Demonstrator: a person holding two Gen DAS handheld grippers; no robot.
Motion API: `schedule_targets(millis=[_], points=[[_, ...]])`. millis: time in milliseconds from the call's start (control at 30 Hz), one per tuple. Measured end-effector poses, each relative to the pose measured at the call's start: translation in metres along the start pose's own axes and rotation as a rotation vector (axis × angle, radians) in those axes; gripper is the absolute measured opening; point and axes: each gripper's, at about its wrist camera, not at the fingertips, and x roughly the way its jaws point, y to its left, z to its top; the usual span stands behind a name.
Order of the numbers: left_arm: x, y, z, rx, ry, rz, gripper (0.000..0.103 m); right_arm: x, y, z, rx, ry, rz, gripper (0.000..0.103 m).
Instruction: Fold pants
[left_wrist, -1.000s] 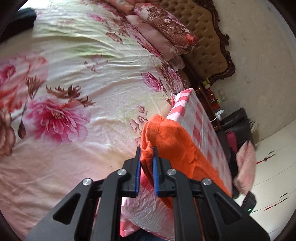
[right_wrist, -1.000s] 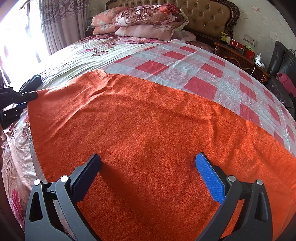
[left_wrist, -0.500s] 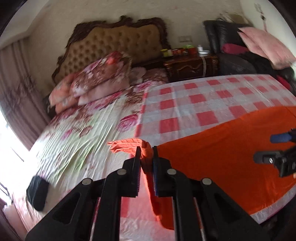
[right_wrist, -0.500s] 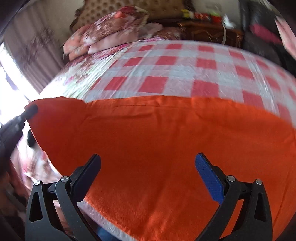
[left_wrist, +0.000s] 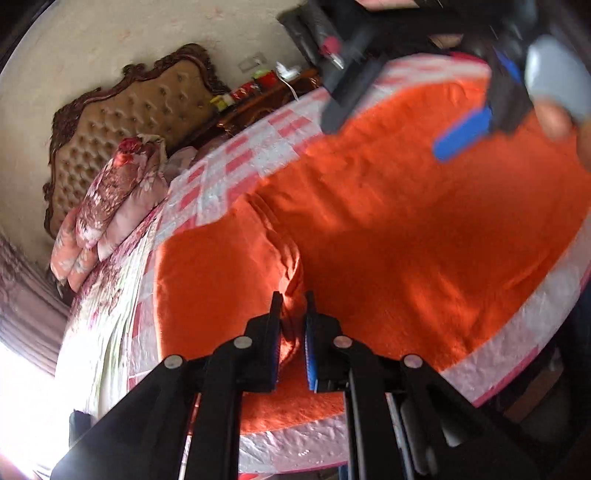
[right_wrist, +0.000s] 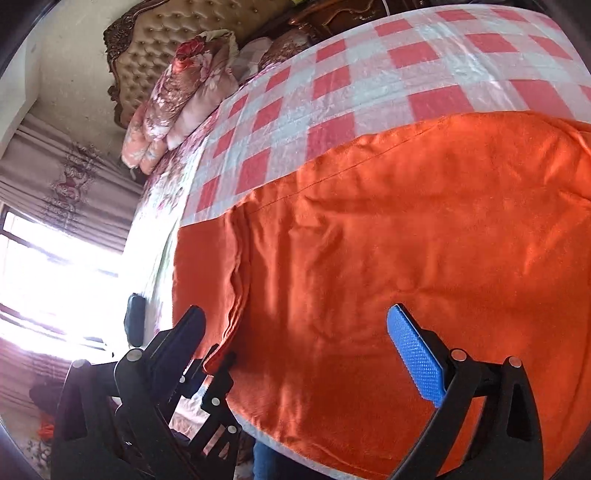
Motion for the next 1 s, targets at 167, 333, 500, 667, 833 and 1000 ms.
schedule_targets(millis=[167,333,500,667,833,1000], points=[[-0.013,0.023,0.004,-0.07,-0.057,-0.009,0.011,0.026,0.022,0.008,0.045,0.124,0.138,0.096],[-0.029,0.037,0.0,-0.125,-0.075,-0.022,0.011,0.064,0.057,0.022,0.016,0.214,0.12,0.095],[-0.046,0.044,-0.008,-0.16,-0.103,-0.042,0.011,0.1,0.075,0.027,0.003,0.261,0.061,0.088],[-0.058,0.031,-0.013,-0.141,-0.121,-0.083,0.011,0.109,0.087,0.038,-0.084,0.208,-0.009,0.02],[-0.056,-0.002,-0.014,-0.098,-0.126,-0.123,0.011,0.076,0.072,0.039,-0.131,0.089,-0.06,0.008],[-0.054,-0.046,-0.005,-0.018,-0.155,-0.19,0.011,0.045,0.036,0.036,-0.105,0.019,-0.099,0.007]])
